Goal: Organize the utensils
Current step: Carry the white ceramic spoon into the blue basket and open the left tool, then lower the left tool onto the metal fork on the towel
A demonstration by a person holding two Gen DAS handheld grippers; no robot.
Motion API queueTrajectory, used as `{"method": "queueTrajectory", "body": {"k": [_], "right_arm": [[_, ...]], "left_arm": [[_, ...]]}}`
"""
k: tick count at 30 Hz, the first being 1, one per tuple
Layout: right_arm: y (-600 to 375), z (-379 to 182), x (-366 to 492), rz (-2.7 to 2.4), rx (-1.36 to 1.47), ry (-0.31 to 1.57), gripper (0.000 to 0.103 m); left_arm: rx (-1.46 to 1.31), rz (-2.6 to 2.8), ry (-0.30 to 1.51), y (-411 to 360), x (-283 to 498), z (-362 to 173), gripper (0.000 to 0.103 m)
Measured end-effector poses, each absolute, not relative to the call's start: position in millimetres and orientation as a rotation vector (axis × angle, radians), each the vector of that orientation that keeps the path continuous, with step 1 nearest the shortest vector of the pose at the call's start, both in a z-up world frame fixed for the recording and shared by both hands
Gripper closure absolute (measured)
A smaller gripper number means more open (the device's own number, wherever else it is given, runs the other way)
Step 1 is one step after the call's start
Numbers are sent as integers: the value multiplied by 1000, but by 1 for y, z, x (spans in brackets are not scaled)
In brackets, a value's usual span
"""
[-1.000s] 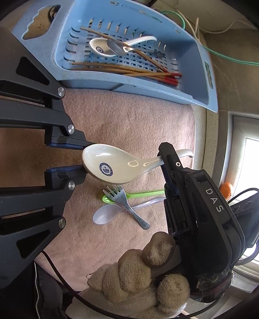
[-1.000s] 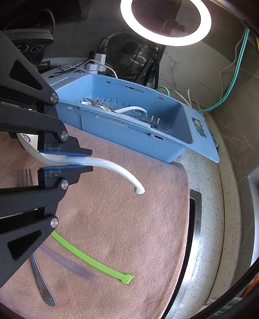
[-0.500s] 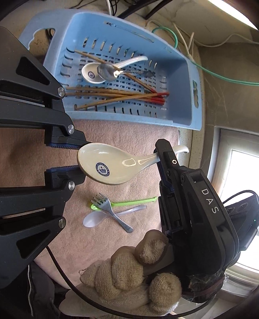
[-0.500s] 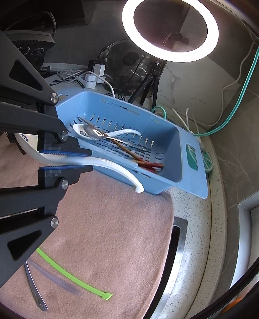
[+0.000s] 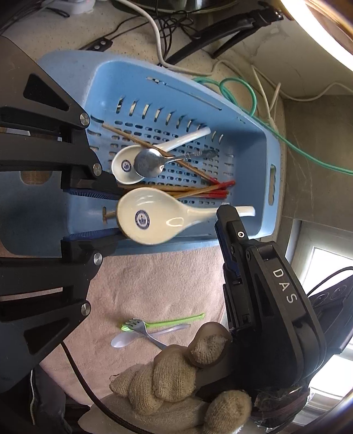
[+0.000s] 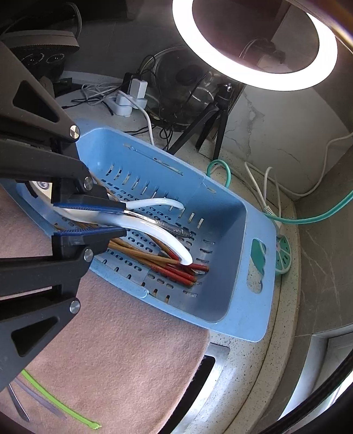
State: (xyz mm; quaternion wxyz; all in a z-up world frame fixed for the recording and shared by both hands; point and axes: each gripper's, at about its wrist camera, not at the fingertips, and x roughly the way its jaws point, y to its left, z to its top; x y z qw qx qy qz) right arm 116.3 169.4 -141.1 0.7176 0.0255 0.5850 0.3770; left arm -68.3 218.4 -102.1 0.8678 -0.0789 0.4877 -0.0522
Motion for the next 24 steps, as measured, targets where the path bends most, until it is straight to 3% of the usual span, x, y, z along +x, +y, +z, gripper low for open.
{"method": "queueTrajectory", "body": {"k": [3, 12, 24], "right_arm": [[169, -142, 114, 823, 32, 1288, 80], [133, -137, 109, 805, 27, 1260, 80], [7, -125, 99, 657, 59, 1176, 80]], "left_arm": [[-166, -80, 1017, 225, -71, -101, 72], [-162, -60, 980, 219, -79, -89, 72], [-98, -211, 973, 152, -65, -90, 72]]}}
